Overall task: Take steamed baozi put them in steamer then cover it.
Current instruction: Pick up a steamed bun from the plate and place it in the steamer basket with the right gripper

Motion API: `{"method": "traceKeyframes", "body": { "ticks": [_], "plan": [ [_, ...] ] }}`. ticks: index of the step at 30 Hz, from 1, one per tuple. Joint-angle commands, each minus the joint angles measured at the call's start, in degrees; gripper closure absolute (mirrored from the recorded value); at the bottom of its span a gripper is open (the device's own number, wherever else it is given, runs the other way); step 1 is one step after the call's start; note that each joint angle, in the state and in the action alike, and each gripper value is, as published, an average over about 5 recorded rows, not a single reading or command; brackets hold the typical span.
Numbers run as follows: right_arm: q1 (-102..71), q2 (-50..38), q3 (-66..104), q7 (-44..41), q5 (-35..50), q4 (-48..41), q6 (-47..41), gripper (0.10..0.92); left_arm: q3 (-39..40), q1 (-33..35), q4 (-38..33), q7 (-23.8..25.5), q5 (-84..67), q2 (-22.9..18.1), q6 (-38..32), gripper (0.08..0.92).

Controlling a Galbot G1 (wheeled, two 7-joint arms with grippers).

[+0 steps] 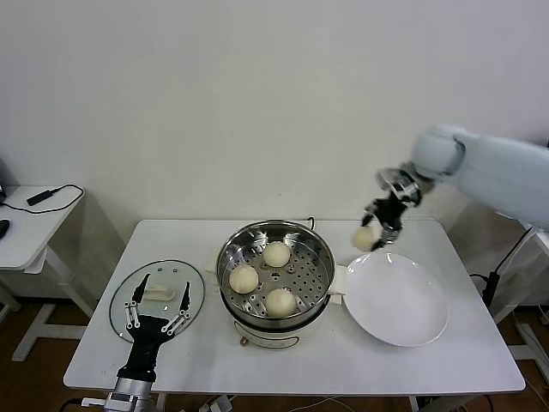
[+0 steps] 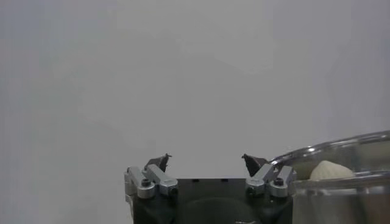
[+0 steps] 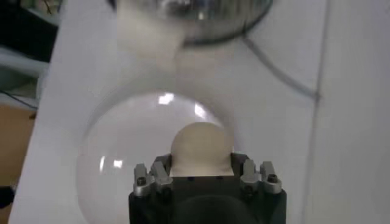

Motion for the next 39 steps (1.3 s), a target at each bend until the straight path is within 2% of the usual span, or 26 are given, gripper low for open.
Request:
{"method": "traceKeyframes", "body": {
  "ticks": [1, 12, 35, 39],
  "plan": [
    [11.39, 11.13, -8.33, 3.15, 11.92, 11.52, -6.45, 0.364, 0.11, -0.01, 0.04, -0.11, 0.03, 0.16, 0.01, 0.177],
    [1.24, 16.48, -10.36, 10.9, 9.36, 6.37, -7.8, 0.364, 0.44, -0.41, -0.02, -0.42, -0.01, 0.15, -0.21, 0.177],
    [-3.43, 17.77, -10.62, 14.6, 7.3, 2.04, -8.21, 0.364, -0.04, -0.48, -0.38, -0.69, -0.17, 0.0, -0.22, 0.177],
    [-3.6, 17.78, -10.48, 14.47, 7.36, 2.17, -8.25, 0.344, -0.07, -0.46, -0.55, -0.7, -0.19, -0.01, -0.17, 0.177]
  ]
}}
